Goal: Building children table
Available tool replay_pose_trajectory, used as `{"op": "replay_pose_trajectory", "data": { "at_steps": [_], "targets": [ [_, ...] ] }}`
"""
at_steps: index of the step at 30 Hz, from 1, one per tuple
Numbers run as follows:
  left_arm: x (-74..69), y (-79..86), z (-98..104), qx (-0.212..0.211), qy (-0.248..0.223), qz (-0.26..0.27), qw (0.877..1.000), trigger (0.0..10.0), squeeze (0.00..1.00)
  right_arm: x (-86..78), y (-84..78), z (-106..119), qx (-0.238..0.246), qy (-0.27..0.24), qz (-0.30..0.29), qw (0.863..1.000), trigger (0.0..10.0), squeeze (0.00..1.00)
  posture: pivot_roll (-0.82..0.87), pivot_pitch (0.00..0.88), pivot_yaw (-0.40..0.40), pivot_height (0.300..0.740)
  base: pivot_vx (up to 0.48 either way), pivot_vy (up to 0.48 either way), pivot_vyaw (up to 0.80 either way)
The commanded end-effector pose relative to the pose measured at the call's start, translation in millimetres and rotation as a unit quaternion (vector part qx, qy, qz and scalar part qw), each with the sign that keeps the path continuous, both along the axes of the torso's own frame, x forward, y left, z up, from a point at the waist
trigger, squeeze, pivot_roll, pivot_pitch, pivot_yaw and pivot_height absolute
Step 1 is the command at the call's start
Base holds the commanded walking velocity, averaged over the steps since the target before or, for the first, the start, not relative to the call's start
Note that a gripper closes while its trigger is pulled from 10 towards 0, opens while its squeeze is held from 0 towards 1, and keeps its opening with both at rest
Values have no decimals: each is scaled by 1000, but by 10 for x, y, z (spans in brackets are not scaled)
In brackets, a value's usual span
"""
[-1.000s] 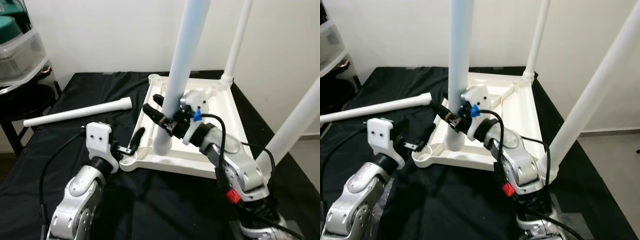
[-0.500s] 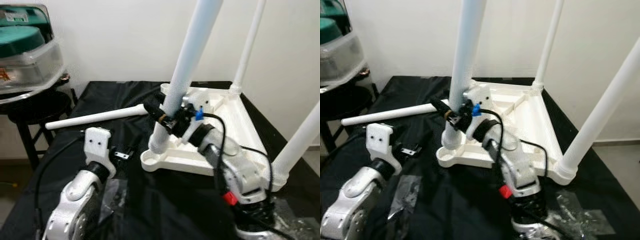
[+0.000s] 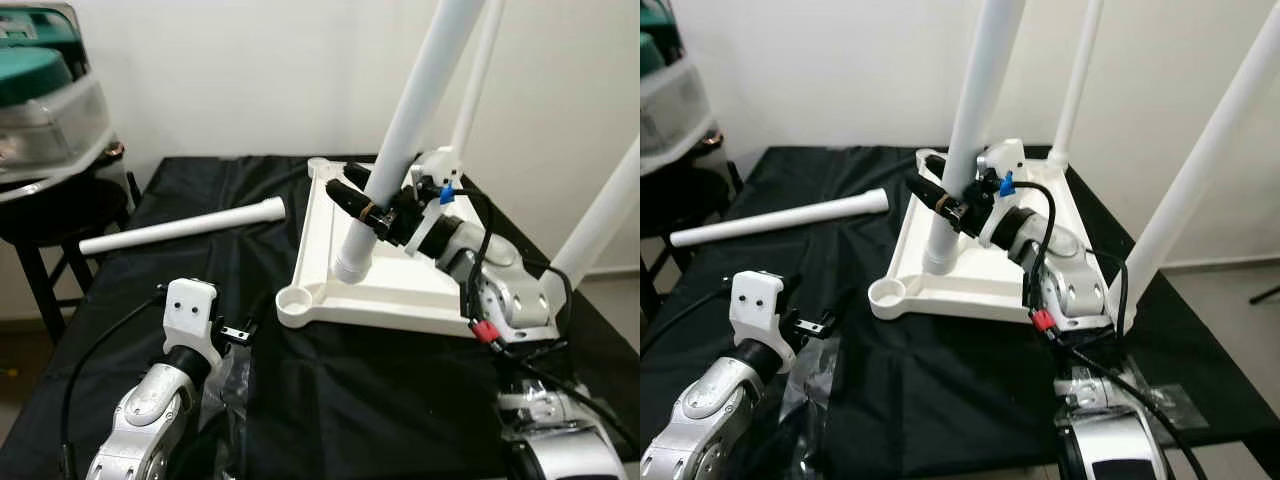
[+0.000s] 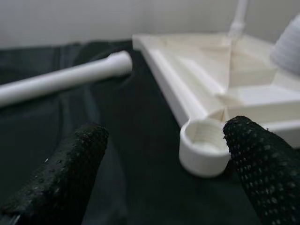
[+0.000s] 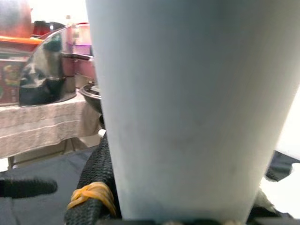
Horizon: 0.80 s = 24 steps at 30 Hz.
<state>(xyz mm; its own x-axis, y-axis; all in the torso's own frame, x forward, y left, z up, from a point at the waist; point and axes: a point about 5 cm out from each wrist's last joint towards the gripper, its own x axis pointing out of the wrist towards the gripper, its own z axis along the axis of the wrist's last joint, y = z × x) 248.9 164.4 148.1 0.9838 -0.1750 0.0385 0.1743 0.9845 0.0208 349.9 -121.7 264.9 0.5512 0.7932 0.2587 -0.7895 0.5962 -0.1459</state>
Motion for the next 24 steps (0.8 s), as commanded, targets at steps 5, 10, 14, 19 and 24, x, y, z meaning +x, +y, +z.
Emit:
{"op": "replay_pose_trajectory", "data": {
  "at_steps": [5,10,14,19,24],
  "targets": [
    [-147,5,-187,1,33,23,999,10000,0,46,237,117,9,-33,58,998,10000,0,54,213,-16,740,0,0,0],
    [-176,-22,-142,-5,31,19,999,10000,0,26,308,175,24,-43,85,995,10000,0,51,241,-13,740,0,0,0],
    [-187,8,-64,-15,24,23,999,10000,0,9,320,259,29,-58,112,992,10000,0,49,262,-10,740,0,0,0],
    [-199,19,-24,-16,20,24,999,10000,0,12,316,313,33,-64,123,990,10000,0,57,268,-9,740,0,0,0],
    [-218,89,59,-13,11,30,999,10000,0,74,272,452,37,-76,145,986,10000,0,75,294,-5,740,0,0,0]
  ]
}}
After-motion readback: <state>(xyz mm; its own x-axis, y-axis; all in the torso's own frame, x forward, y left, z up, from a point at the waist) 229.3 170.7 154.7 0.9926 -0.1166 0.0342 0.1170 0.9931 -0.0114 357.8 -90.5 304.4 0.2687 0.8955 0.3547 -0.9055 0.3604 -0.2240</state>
